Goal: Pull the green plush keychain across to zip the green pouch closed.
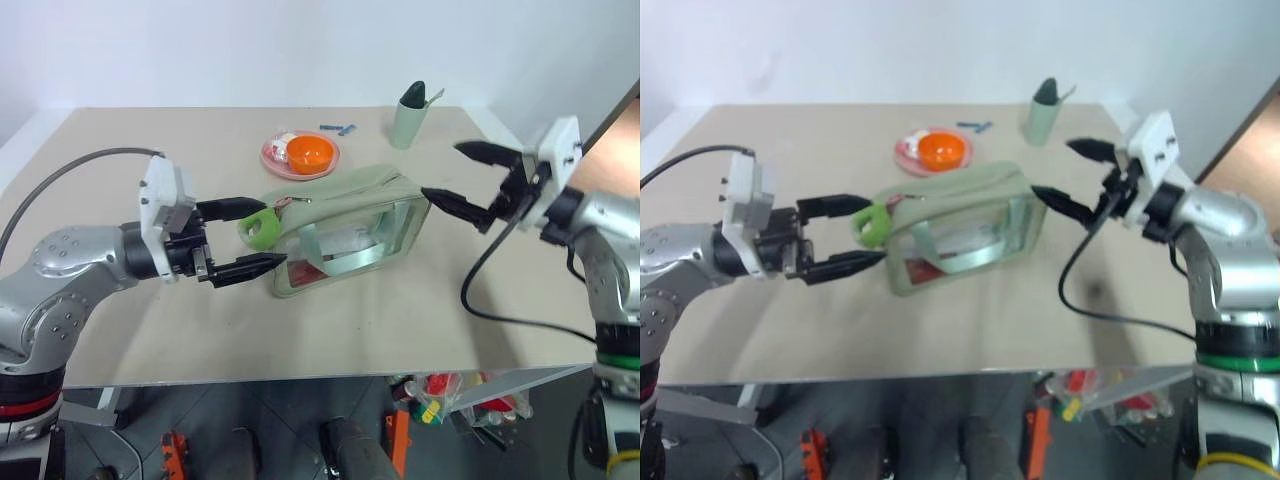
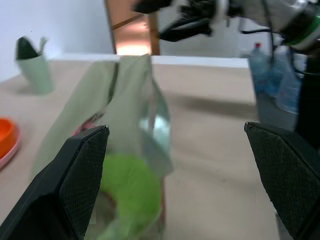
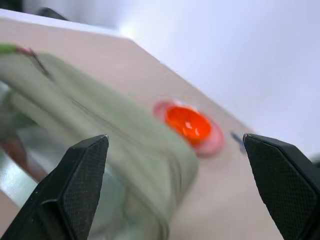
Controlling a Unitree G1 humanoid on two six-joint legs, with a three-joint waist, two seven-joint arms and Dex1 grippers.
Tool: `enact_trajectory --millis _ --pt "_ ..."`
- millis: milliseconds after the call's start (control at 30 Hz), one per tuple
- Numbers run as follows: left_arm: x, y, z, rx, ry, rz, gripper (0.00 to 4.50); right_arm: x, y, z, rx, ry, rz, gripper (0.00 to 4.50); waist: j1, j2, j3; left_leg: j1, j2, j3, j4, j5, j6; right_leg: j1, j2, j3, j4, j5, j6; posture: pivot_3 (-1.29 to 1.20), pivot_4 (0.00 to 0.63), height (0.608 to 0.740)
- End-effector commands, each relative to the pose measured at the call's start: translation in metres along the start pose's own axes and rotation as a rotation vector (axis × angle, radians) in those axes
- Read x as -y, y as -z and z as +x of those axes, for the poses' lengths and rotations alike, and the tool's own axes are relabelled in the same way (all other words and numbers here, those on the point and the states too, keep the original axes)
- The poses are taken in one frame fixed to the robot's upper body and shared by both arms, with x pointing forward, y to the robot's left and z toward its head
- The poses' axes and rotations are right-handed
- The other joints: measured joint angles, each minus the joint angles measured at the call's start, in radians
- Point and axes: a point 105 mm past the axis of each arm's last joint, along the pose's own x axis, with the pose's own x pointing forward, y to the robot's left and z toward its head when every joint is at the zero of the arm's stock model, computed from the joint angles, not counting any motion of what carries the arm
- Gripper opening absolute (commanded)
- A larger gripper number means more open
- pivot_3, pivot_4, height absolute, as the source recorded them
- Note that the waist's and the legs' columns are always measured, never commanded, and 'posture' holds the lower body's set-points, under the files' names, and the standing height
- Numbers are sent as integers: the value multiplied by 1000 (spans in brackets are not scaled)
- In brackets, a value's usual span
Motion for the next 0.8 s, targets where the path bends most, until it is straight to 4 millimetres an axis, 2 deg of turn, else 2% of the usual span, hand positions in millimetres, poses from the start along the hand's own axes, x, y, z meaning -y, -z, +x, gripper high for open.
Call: enact_trajectory --millis 33,167,433,467,800 --pt "1 -7 2 9 3 26 4500 0 11 6 -20 -61 29 4460 0 1 0 -1 0 0 0 0 0 -1 0 0 0 0 0 0 150 740" --pt "5 -5 3 4 -5 20 4500 -3 24 8 -44 -103 46 4460 3 1 1 -6 0 0 0 0 0 -4 -1 1 0 2 7 0 150 740" --pt "8 -4 3 -8 -27 24 4500 2 23 10 -19 -116 82 4460 4 1 1 -5 0 0 0 -2 0 -4 0 0 0 1 7 0 150 740" --pt "8 -3 3 -12 -32 27 4500 2 22 10 -10 -122 86 3934 3 1 1 -5 0 0 0 -2 0 -4 0 0 0 1 7 0 150 740" --pt "2 0 3 -30 -51 43 4500 -5 21 10 1 -154 94 558 3 1 1 -5 0 1 0 -2 0 -4 0 1 0 2 6 0 150 740"
